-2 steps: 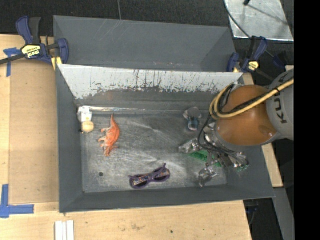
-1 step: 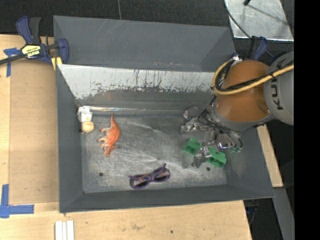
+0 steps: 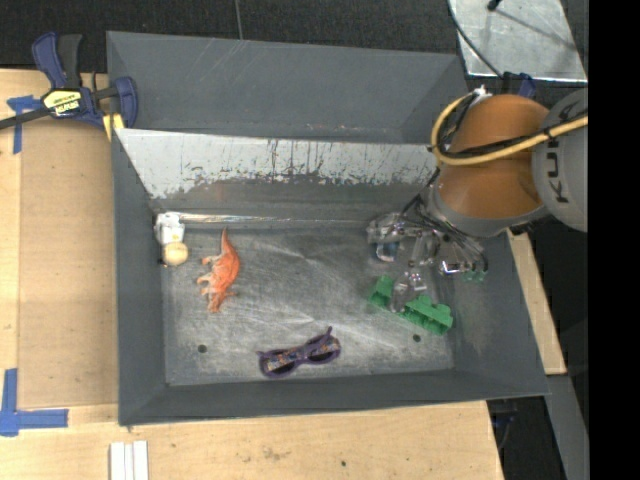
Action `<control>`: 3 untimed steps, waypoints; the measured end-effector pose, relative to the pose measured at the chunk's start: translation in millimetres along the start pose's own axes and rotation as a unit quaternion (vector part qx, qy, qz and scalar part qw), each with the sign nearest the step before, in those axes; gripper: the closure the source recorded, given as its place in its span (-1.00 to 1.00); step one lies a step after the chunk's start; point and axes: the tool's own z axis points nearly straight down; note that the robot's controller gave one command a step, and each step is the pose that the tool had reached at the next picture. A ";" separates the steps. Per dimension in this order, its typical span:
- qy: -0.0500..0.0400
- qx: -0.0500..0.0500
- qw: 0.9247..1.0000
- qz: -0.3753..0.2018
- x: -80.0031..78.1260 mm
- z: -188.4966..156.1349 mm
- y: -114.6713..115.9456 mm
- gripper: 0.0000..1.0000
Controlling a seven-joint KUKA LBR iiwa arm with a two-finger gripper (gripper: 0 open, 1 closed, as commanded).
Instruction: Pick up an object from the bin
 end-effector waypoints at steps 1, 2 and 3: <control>0.003 0.000 1.000 -0.027 7.3 28.4 -33.9 -1.00; 0.005 0.001 1.000 0.026 -29.8 43.3 -25.3 -1.00; -0.002 -0.010 0.999 0.036 -6.4 51.0 -76.2 1.00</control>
Offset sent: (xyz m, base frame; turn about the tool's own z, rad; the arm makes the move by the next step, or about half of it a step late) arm 0.0485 -0.0075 -0.0498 0.0595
